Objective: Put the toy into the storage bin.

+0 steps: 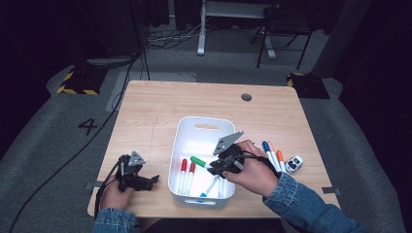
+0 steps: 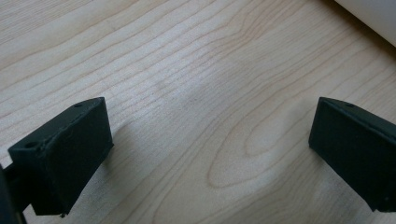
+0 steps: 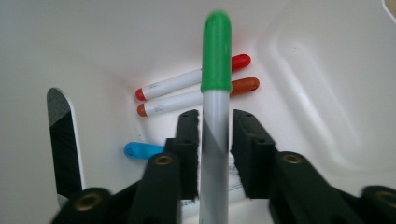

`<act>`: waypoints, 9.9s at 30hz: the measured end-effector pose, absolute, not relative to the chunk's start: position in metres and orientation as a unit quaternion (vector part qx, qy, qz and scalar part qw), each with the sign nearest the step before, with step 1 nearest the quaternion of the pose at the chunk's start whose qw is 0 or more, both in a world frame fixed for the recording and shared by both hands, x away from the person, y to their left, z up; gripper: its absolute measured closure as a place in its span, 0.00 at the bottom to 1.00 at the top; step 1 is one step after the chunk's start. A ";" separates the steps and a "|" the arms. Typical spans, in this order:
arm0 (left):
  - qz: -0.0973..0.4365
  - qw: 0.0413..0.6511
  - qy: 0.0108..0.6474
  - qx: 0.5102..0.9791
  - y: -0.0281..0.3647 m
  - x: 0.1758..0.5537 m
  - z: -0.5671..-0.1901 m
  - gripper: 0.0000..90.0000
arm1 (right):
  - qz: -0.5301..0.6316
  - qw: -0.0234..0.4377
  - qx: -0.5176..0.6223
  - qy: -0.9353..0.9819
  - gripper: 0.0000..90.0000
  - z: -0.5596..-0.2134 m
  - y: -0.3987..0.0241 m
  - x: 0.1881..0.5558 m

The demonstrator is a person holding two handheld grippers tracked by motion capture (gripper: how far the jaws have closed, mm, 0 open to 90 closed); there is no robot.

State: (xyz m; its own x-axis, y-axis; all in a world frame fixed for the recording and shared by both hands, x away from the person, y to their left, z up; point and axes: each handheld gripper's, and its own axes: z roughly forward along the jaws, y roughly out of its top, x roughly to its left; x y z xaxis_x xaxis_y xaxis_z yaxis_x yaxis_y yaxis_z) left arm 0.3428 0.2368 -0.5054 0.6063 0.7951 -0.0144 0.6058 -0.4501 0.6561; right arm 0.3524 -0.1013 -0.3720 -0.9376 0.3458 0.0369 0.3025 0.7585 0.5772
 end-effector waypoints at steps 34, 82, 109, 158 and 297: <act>0.150 0.317 0.418 0.838 0.237 0.343 -0.505 0.00 | 0.390 0.072 0.278 0.875 0.61 -0.344 -0.188 0.396; 0.150 0.316 0.427 0.834 0.238 0.346 -0.505 0.00 | 0.200 0.057 0.396 0.895 0.85 -0.468 -0.222 0.405; 0.149 0.316 0.428 0.834 0.238 0.345 -0.505 0.00 | 0.267 0.062 0.391 0.879 0.86 -0.420 -0.229 0.398; 0.147 0.317 0.422 0.836 0.239 0.346 -0.506 0.00 | 0.350 0.058 0.290 0.889 0.86 -0.322 -0.184 0.375; 0.147 0.317 0.423 0.836 0.239 0.345 -0.505 0.00 | 0.284 0.082 0.345 0.891 0.63 -0.430 -0.194 0.443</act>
